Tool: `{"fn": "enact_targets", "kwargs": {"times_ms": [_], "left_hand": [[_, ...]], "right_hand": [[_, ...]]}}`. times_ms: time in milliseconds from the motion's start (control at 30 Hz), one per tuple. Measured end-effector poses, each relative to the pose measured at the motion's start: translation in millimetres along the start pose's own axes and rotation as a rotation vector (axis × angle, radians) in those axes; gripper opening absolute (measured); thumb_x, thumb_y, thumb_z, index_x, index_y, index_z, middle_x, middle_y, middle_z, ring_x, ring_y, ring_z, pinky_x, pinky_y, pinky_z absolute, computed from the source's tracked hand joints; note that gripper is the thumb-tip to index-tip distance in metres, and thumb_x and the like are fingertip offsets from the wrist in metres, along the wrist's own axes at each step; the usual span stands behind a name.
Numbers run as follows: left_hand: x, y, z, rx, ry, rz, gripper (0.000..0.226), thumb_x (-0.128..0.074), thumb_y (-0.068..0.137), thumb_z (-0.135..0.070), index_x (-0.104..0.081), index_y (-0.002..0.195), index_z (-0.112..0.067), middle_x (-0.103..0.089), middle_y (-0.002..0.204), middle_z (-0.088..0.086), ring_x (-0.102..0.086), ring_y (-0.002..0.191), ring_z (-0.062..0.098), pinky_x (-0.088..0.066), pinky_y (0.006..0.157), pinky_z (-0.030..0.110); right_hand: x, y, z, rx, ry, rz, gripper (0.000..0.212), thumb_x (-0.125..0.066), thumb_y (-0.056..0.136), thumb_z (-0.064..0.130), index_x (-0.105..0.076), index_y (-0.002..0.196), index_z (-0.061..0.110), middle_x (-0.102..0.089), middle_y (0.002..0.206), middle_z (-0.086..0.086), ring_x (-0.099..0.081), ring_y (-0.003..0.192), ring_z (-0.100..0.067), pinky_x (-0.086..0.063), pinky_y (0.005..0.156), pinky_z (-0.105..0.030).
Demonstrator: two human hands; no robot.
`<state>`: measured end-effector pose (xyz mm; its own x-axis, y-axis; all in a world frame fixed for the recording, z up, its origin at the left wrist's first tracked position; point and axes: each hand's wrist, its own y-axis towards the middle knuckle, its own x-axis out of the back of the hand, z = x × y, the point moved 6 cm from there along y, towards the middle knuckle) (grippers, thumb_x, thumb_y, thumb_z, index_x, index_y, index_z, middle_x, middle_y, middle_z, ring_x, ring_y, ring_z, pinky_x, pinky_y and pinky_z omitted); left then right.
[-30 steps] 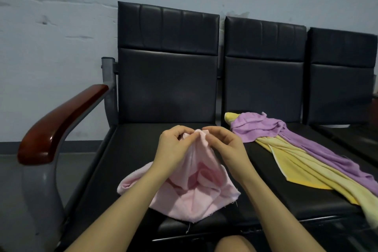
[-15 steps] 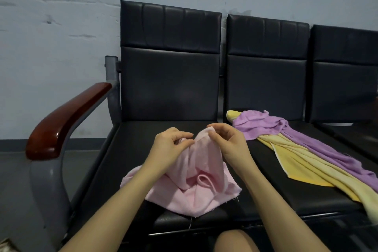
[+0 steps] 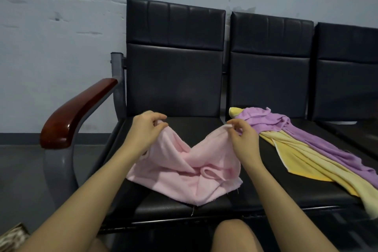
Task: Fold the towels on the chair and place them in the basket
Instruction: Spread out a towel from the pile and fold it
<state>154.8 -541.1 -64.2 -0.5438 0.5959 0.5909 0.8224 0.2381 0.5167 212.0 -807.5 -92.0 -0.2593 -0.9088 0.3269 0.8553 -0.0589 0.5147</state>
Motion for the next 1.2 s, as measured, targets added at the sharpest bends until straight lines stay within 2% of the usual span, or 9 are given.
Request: {"fn": "enact_targets", "kwargs": {"times_ms": [67, 133, 300, 433, 567, 733, 900, 1000, 1200], "left_hand": [[19, 9, -5, -0.069, 0.043, -0.13, 0.023, -0.066, 0.087, -0.016, -0.07, 0.11, -0.011, -0.066, 0.106, 0.004, -0.058, 0.096, 0.018, -0.047, 0.086, 0.03], [41, 19, -10, -0.076, 0.071, -0.254, 0.022, -0.067, 0.087, -0.016, -0.071, 0.109, -0.011, -0.068, 0.105, 0.006, -0.059, 0.099, 0.023, -0.048, 0.088, 0.036], [82, 43, -18, -0.007, -0.004, -0.39, 0.027, -0.061, 0.091, -0.014, -0.066, 0.116, -0.004, -0.065, 0.116, 0.013, -0.059, 0.107, 0.029, -0.043, 0.093, 0.031], [107, 58, -29, -0.027, -0.013, -0.44, 0.027, -0.058, 0.093, -0.013, -0.064, 0.117, -0.001, -0.063, 0.116, 0.016, -0.058, 0.106, 0.031, -0.039, 0.091, 0.028], [119, 68, -41, -0.046, 0.008, -0.455, 0.024, -0.056, 0.095, -0.012, -0.065, 0.114, -0.001, -0.06, 0.115, 0.017, -0.056, 0.104, 0.032, -0.037, 0.086, 0.027], [137, 75, -56, -0.055, 0.134, -0.522, 0.021, -0.055, 0.095, -0.019, -0.067, 0.101, -0.003, -0.062, 0.107, 0.015, -0.057, 0.094, 0.032, -0.036, 0.072, 0.032], [150, 84, -64, -0.149, 0.061, -0.514, 0.017, -0.061, 0.091, -0.011, -0.069, 0.1, 0.001, -0.064, 0.103, 0.019, -0.058, 0.095, 0.032, -0.034, 0.08, 0.022], [147, 85, -64, -0.199, 0.092, -0.469, 0.018, -0.061, 0.091, -0.009, -0.069, 0.103, 0.003, -0.064, 0.103, 0.02, -0.059, 0.095, 0.033, -0.035, 0.082, 0.023], [123, 80, -38, -0.031, 0.129, -0.407, 0.019, -0.053, 0.097, -0.021, -0.063, 0.103, -0.007, -0.064, 0.1, 0.012, -0.058, 0.085, 0.026, -0.042, 0.069, 0.032]], "right_hand": [[7, 12, 6, -0.065, 0.123, -0.058, 0.013, -0.049, 0.098, 0.009, -0.058, 0.103, 0.016, -0.063, 0.09, 0.001, -0.059, 0.057, -0.008, -0.044, 0.049, -0.013], [16, 26, 14, -0.126, 0.246, -0.103, 0.011, -0.045, 0.1, 0.008, -0.053, 0.103, 0.015, -0.062, 0.089, -0.004, -0.061, 0.052, -0.015, -0.043, 0.042, -0.018], [44, 56, 52, -0.104, 0.357, -0.241, 0.015, -0.041, 0.099, 0.001, -0.051, 0.108, 0.009, -0.059, 0.089, -0.004, -0.062, 0.063, -0.011, -0.052, 0.053, -0.016], [59, 75, 77, -0.063, 0.394, -0.322, 0.019, -0.043, 0.096, -0.001, -0.054, 0.107, 0.01, -0.061, 0.088, -0.002, -0.061, 0.058, -0.002, -0.052, 0.06, -0.015], [64, 82, 95, -0.016, 0.403, -0.347, 0.016, -0.048, 0.095, 0.001, -0.061, 0.102, 0.009, -0.064, 0.083, -0.004, -0.061, 0.054, 0.0, -0.054, 0.062, -0.019], [71, 81, 108, 0.0, 0.417, -0.399, 0.018, -0.044, 0.099, 0.004, -0.061, 0.099, 0.008, -0.063, 0.084, -0.005, -0.066, 0.054, -0.015, -0.051, 0.045, -0.019], [84, 91, 124, 0.045, 0.409, -0.463, 0.016, -0.041, 0.1, 0.006, -0.056, 0.097, 0.01, -0.061, 0.087, -0.008, -0.067, 0.061, -0.021, -0.049, 0.042, -0.02], [83, 94, 119, 0.016, 0.395, -0.467, 0.014, -0.042, 0.1, 0.007, -0.056, 0.1, 0.008, -0.061, 0.088, -0.009, -0.065, 0.061, -0.02, -0.05, 0.043, -0.019], [73, 90, 88, -0.033, 0.277, -0.445, 0.013, -0.045, 0.099, 0.008, -0.057, 0.103, 0.011, -0.063, 0.095, -0.011, -0.063, 0.065, -0.015, -0.051, 0.048, -0.014]]}}
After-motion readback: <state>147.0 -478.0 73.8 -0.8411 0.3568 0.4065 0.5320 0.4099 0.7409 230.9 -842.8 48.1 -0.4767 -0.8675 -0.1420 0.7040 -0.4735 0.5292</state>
